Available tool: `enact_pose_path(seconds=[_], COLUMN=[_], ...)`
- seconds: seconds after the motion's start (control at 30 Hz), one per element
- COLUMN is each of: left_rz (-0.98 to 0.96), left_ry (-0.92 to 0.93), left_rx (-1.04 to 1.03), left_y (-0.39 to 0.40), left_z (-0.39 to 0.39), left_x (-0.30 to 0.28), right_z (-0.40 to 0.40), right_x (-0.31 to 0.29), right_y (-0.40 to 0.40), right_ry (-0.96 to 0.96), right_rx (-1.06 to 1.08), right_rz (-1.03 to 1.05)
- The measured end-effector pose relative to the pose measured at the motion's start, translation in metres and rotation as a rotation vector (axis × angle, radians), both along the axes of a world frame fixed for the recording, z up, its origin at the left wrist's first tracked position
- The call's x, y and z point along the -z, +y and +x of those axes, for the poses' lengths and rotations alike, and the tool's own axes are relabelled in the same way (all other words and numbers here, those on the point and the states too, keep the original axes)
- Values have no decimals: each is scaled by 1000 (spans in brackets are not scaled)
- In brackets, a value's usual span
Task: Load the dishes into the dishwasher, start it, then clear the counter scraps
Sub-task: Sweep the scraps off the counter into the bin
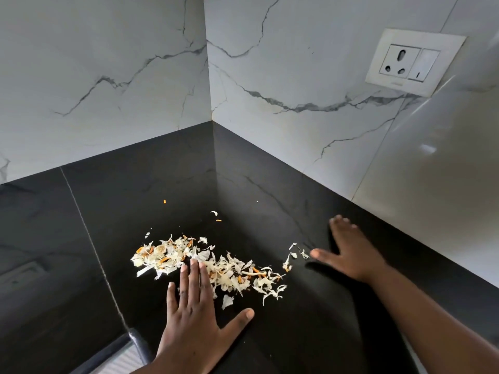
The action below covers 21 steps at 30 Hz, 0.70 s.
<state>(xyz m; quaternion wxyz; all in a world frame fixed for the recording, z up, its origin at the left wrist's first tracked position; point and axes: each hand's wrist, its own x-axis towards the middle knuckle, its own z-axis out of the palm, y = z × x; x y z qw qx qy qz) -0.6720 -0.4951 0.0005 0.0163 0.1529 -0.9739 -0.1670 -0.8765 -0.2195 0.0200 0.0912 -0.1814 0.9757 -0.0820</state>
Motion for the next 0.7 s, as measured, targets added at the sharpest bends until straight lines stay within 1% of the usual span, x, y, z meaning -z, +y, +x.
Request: enact_pose_path(seconds=[0.1, 0.17, 0.23, 0.3, 0.33, 0.43, 0.47, 0.5, 0.53, 0.6, 0.63, 0.7], left_rz=[35, 66, 120, 225, 306, 641, 710, 741, 755, 733, 674, 482], left_ry=[-21, -13, 24, 89, 126, 280, 323, 350, 363, 366, 352, 287], left_rx=[6, 22, 62, 93, 106, 119, 116, 110, 103, 105, 122, 172], left_y=[1, 1, -3, -9, -12, -20, -25, -32, -43, -75, -98, -147], left_z=[3, 5, 8, 12, 14, 22, 25, 27, 27, 21, 14, -7], left_x=[-10, -13, -14, -12, -11, -10, -13, -17, -22, -34, -37, -40], right_z=[44, 72, 90, 105, 114, 145, 156, 165, 173, 189, 194, 199], right_x=[1, 3, 5, 3, 0, -9, -11, -11, -10, -9, -8, -7], right_y=[-62, -100, -128, -144, -147, -144, -141, -136, -132, -125, -127, -134], right_ry=[2, -2, -13, -31, -50, -137, -140, -130, -117, -90, -86, -95], right_rx=[-191, -257, -271, -248, -220, -24, 49, 108, 145, 143, 135, 143], right_rz=[-19, -17, -29, -90, -161, -524, -600, -627, -605, -443, -318, -108])
